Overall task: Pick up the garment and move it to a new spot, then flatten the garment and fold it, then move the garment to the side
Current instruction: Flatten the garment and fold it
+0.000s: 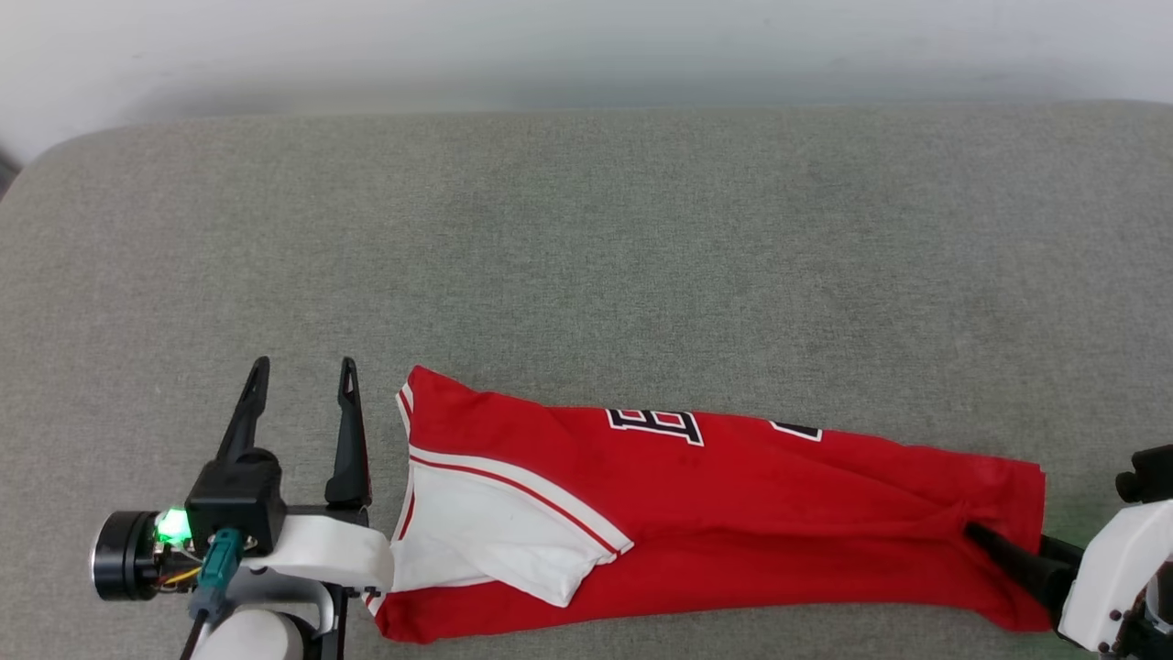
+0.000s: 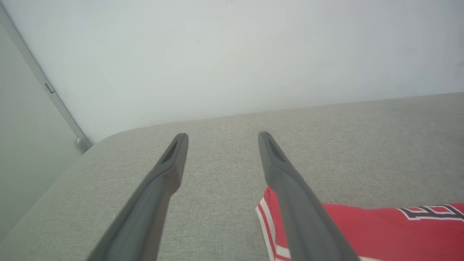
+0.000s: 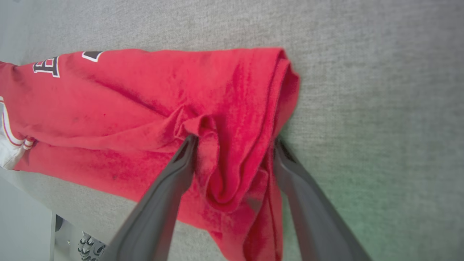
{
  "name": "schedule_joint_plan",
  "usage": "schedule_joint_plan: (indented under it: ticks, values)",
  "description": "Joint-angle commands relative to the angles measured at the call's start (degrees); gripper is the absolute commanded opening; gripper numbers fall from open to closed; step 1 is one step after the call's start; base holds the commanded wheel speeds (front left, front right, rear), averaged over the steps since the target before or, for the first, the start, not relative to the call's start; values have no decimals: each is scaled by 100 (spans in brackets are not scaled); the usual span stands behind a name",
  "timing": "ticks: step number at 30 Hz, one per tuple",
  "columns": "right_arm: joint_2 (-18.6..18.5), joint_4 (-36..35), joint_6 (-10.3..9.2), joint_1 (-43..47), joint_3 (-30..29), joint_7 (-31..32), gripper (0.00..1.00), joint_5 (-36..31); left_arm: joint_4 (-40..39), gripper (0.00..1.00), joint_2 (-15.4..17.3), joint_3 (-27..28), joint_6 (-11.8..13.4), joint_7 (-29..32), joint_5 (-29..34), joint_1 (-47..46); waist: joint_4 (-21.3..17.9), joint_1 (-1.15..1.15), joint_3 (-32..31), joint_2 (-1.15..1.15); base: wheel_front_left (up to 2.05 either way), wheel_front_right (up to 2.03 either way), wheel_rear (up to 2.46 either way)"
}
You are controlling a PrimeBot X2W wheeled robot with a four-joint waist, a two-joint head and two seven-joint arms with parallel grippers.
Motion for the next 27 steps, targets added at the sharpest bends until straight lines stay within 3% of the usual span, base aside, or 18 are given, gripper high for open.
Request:
schedule_joint_plan:
  ticks: [1,8,9,10,11,15,27]
  values:
    - [196,74,-1,45,183,139,100,50,-31,100,-170,224,-43,-11,203,152,20,0,27,0,0,0,0]
    - [446,185,6,20,649,405,100,37,-123,100,-922,1110,-290,-12,1099,630,66,0,78,0,0,0,0]
    - [451,196,7,6,687,410,76,38,-128,100,-1021,1202,-339,-12,1211,695,70,0,79,0,0,0,0]
    - [452,206,6,-14,701,383,27,24,-134,100,-1108,1300,-390,-12,1323,750,70,0,77,0,0,0,0]
    - [438,211,6,-61,705,322,0,-13,-151,100,-1202,1386,-433,-12,1436,807,68,0,74,0,0,0,0]
    - [349,179,6,-201,662,164,0,-48,-175,100,-1431,1624,-525,-12,1750,967,64,0,53,0,0,0,0]
    - [-511,139,-3,-481,139,-93,0,-2,-162,100,-1954,1989,-819,-12,2444,1501,19,0,-287,0,0,0,0]
